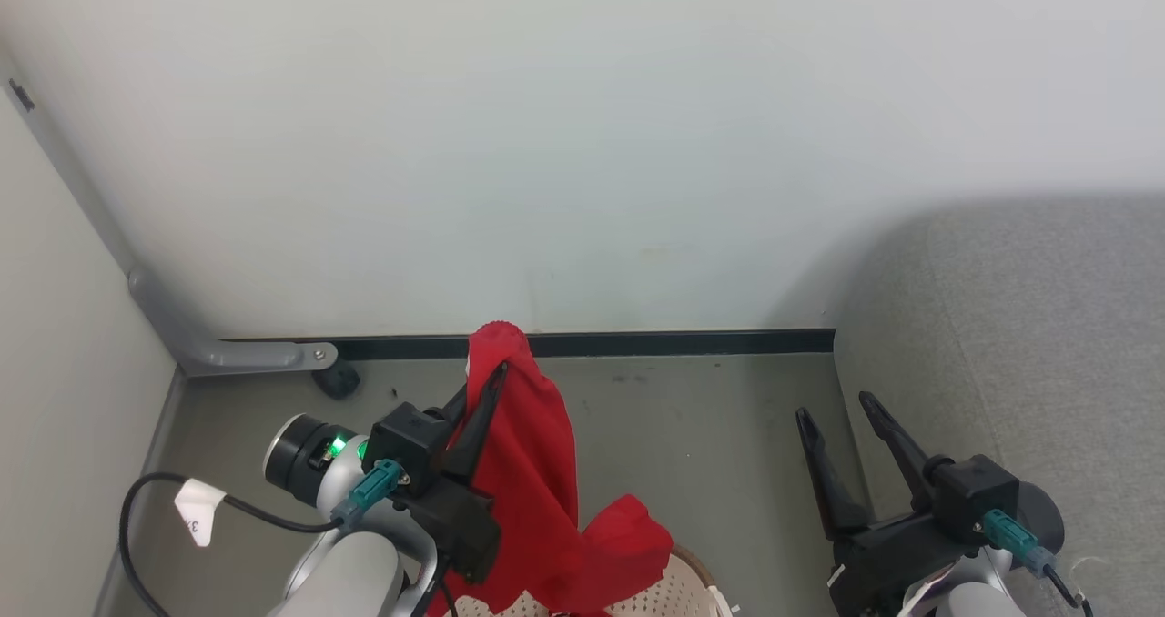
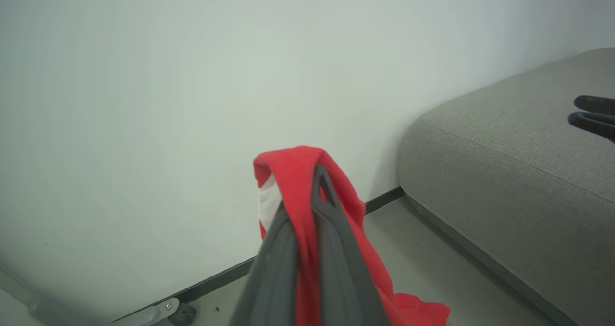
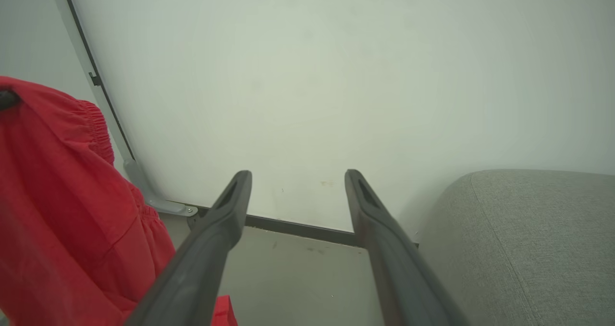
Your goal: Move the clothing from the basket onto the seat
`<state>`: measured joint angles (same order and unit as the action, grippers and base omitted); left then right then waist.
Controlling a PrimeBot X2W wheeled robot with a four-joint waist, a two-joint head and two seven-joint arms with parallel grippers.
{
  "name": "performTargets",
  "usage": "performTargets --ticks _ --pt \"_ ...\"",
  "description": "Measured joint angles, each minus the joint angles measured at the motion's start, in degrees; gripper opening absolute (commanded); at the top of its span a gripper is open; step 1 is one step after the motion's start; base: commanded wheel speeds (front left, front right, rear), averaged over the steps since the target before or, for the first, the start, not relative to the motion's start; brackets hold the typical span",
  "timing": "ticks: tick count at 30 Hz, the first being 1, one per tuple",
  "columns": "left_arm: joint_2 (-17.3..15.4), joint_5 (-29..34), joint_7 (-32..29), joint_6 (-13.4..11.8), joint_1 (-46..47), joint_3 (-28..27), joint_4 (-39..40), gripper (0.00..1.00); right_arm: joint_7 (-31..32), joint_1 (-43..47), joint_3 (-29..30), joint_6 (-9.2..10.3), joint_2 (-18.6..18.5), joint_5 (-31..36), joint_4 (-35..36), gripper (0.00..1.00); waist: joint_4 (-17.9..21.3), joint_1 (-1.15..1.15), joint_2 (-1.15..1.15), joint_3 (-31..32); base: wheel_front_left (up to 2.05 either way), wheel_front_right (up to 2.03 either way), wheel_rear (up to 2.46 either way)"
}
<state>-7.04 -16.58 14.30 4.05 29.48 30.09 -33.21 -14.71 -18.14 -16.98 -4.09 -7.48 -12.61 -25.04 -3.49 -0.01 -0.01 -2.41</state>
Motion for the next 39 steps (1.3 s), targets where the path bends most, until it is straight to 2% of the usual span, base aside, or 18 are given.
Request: performTargets --ticks 16,24,29,34,38,39 --pt "-0.1 -0.4 -3.5 0.0 -0.9 0.6 8.5 0.00 0.0 1.4 -3.2 -1.66 0.1 0.0 0.1 1.00 4.5 0.01 0.01 2.4 0.00 0.00 0.00" --pt "0.3 -0.4 -5.7 0.0 -0.4 2.1 11.7 0.00 0.0 1.3 -9.1 -2.97 -1.0 1.5 -1.4 1.00 4.5 0.01 0.01 2.2 0.00 0.00 0.00" --pt "1.2 -0.4 -6.7 0.1 -0.4 3.2 13.9 0.00 0.0 -1.2 -12.4 -2.99 -1.9 1.5 -3.6 1.00 3.6 0.01 0.01 2.3 0.00 0.00 0.00" --pt "1.7 -0.4 -8.2 0.5 -0.1 4.2 15.8 0.00 0.0 -6.1 -20.9 -2.99 -3.7 -0.7 -4.5 1.00 2.5 0.01 0.01 2.2 0.00 0.00 0.00" --pt "1.8 -0.4 -8.7 0.5 0.7 4.5 16.8 0.00 0.0 -8.8 -25.3 -2.99 -4.6 -2.6 -4.9 1.00 1.7 0.02 0.01 2.0 0.00 0.00 0.00" --pt "1.9 -0.4 -9.3 0.6 1.1 5.0 17.5 0.00 0.0 -10.9 -29.2 -3.00 -5.6 -4.7 -5.2 1.00 0.8 0.02 0.01 1.9 0.00 0.00 0.00"
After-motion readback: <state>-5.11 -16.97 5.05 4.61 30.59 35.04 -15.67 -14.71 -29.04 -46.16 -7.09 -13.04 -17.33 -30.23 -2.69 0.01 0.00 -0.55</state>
